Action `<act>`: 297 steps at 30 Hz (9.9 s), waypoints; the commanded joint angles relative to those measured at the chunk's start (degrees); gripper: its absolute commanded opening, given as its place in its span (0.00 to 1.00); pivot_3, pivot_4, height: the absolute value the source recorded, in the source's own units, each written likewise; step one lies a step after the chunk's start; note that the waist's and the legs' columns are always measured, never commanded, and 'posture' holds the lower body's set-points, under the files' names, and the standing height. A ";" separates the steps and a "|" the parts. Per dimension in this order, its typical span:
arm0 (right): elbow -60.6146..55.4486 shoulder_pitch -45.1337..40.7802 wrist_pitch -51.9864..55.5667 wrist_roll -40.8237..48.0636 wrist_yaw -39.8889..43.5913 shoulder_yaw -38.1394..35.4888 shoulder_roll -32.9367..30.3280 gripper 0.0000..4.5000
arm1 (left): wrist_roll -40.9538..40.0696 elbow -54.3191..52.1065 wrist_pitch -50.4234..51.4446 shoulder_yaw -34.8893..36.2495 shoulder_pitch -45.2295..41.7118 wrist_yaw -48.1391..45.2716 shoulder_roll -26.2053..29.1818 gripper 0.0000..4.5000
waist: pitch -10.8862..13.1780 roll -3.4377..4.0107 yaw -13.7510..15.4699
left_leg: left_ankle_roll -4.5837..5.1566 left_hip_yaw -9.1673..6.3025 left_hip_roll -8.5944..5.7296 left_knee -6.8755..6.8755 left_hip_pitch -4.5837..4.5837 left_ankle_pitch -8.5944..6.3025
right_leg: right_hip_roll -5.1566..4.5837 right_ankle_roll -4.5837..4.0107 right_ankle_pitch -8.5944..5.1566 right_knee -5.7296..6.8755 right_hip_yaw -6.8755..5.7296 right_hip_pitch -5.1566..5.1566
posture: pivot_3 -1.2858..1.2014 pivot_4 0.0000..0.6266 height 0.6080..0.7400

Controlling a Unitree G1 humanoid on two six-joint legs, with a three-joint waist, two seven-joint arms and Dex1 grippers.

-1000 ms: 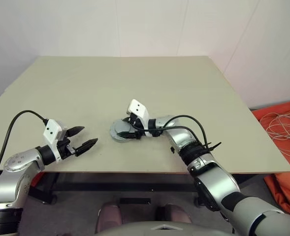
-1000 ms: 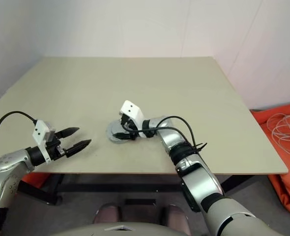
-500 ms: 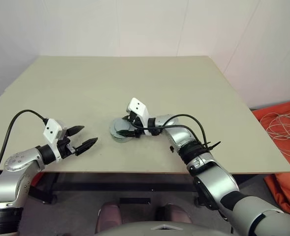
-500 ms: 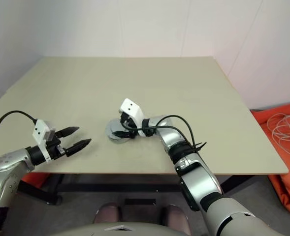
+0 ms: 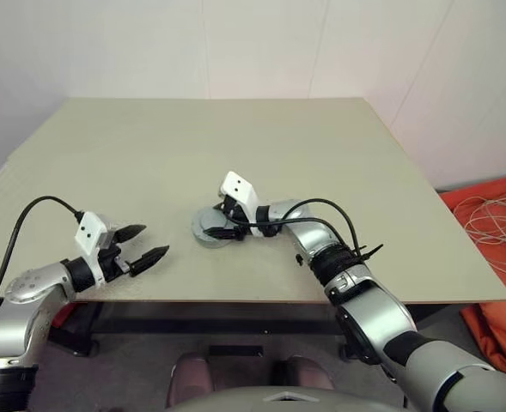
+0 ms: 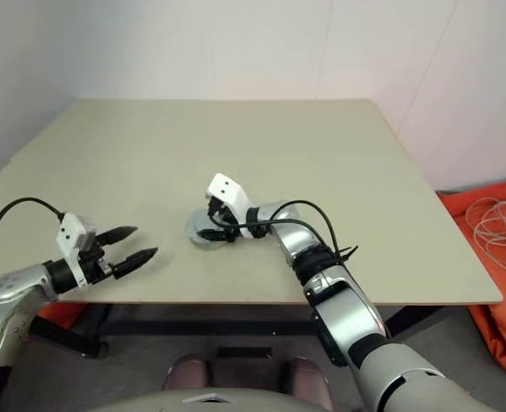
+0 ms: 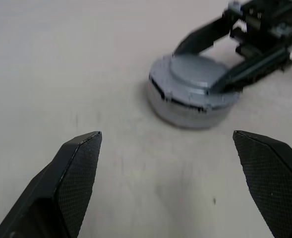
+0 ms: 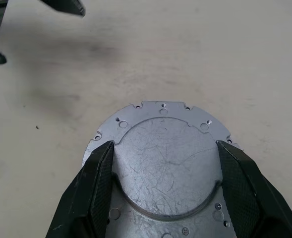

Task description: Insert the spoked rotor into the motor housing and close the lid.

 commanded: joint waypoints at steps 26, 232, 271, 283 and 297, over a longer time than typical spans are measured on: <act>3.14 -3.11 5.44 -2.55 -2.08 1.52 0.06 0.69 | -2.30 -2.73 5.76 1.39 -2.85 4.34 -0.04 1.00 | 0.00 0.00 0.05 | 0.00 -0.01 -0.02 0.03 0.29 0.00 | -0.01 0.02 -0.01 -0.01 0.01 0.25 | 0.52 0.00 1.00; -14.38 -9.39 82.65 43.83 -31.57 -55.92 7.21 0.26 | -68.78 4.67 37.11 13.31 -8.87 40.10 -24.61 1.00 | -0.27 0.34 1.99 | -0.38 -0.01 -0.04 -0.79 -0.64 0.21 | 0.01 0.25 -0.06 -0.83 -0.22 -0.25 | 0.52 0.00 1.00; -15.94 -8.15 84.08 44.15 -32.25 -55.59 9.40 0.26 | -70.85 8.24 32.97 8.88 -11.79 38.31 -24.24 0.46 | -0.28 0.34 2.02 | -0.38 -0.02 -0.03 -0.58 -0.58 0.21 | 0.01 0.28 -0.04 -0.73 -0.19 -0.18 | 0.52 0.00 1.00; -15.97 -8.00 80.04 45.56 -30.40 -54.12 9.61 0.26 | -70.69 8.34 32.89 8.72 -12.09 38.24 -24.13 0.46 | -0.28 0.34 2.00 | -0.38 -0.02 -0.03 -0.56 -0.58 0.21 | 0.01 0.28 -0.04 -0.71 -0.19 -0.17 | 0.52 0.00 1.00; -15.07 -5.60 77.16 43.83 -33.79 -51.54 7.26 1.00 | -71.47 9.42 31.31 11.48 -12.39 38.11 -23.06 0.46 | -0.29 0.33 1.97 | -0.38 -0.03 -0.03 -0.54 -0.57 0.21 | 0.00 0.29 -0.03 -0.71 -0.19 -0.15 | 0.52 0.00 1.00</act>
